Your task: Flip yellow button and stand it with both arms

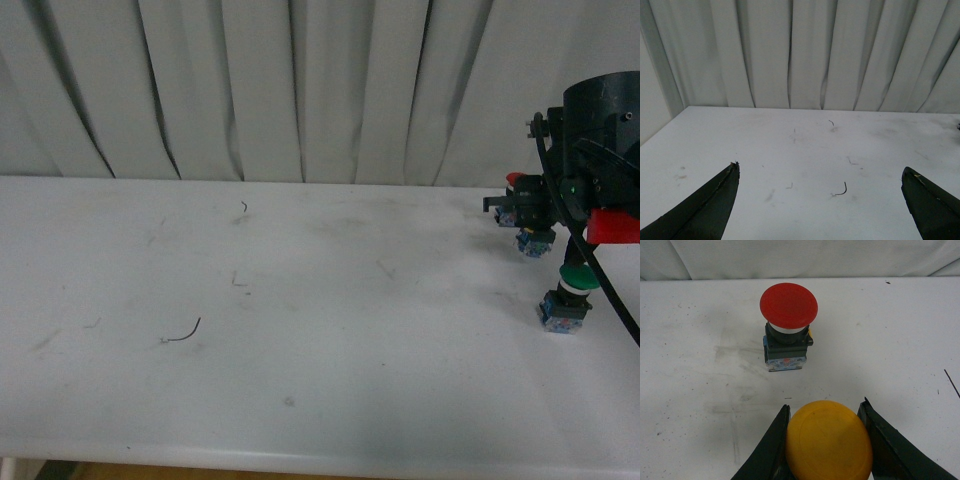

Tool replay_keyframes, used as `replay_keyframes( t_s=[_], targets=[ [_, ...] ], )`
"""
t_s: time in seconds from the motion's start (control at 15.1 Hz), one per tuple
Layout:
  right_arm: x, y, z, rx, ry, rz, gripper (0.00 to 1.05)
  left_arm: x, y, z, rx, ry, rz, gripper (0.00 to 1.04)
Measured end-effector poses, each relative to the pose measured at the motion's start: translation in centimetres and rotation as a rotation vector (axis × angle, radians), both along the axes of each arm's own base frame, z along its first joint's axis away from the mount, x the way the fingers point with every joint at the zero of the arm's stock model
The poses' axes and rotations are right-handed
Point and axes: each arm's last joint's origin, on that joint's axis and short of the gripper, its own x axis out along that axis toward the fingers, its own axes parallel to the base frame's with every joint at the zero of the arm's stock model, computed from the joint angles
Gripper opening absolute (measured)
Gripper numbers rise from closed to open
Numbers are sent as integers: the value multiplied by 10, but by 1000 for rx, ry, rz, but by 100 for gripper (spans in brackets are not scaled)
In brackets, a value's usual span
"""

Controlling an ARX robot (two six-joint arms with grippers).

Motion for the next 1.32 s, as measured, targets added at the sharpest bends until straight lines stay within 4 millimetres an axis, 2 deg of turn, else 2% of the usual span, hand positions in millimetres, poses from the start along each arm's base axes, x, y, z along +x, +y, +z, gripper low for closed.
replay_keyframes(
  t_s=[0.2,0.53,0.6,0.73,0.79,0.86,1.06,1.32],
  targets=[
    [3,0,-10,-4,21,-4,36,0,0,0,0,0,0,98],
    [3,1,-12,-9,19,-12,36,0,0,0,0,0,0,98],
    [3,1,-12,-9,19,-11,45,0,0,0,0,0,0,98],
    [3,4,-12,-9,18,-5,69,0,0,0,0,0,0,98],
    [3,5,-11,-8,14,-3,91,0,0,0,0,0,0,98],
    [4,5,-10,3,5,11,98,0,0,0,0,0,0,98],
    [1,5,0,30,0,24,98,0,0,0,0,0,0,98],
    [-9,4,32,71,-84,50,98,0,0,0,0,0,0,98]
  ],
)
